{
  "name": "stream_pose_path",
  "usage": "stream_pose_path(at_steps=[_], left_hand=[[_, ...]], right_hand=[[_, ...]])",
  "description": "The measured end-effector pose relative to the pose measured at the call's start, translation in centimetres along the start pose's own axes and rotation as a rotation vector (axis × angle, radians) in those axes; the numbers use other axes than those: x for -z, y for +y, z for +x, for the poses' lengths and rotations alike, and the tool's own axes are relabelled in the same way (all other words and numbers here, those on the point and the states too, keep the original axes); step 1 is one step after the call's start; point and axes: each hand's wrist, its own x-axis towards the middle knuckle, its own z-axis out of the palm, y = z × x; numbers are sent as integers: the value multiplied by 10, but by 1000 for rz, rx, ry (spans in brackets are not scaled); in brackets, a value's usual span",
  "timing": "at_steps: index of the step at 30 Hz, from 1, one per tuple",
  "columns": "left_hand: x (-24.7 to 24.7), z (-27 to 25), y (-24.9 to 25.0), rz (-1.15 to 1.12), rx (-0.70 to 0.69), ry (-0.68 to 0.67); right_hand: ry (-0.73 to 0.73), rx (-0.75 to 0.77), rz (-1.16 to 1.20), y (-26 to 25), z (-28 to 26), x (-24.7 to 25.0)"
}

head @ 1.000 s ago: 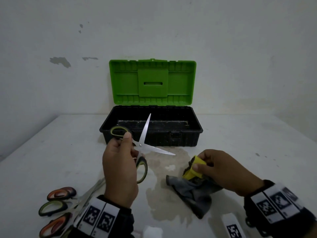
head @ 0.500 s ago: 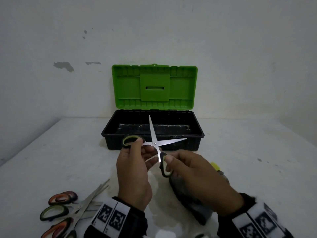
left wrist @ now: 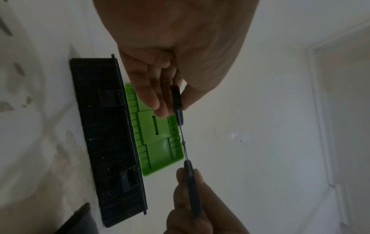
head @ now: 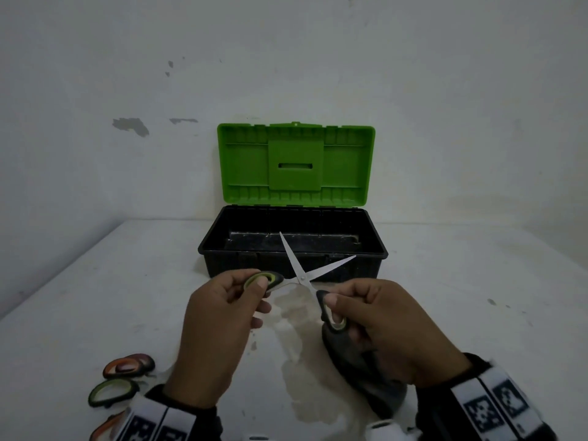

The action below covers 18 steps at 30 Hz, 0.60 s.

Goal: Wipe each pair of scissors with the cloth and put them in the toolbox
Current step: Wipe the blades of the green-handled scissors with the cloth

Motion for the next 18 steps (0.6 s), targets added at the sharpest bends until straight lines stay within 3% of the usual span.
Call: stream_pose_path(at_steps=[7, 18], left_hand=[[-10, -13, 5, 172, 35, -236], [-11, -15, 0, 211, -1, -270]], right_hand=[[63, 46, 92, 2, 2, -17], [85, 11, 162, 11, 0, -36]])
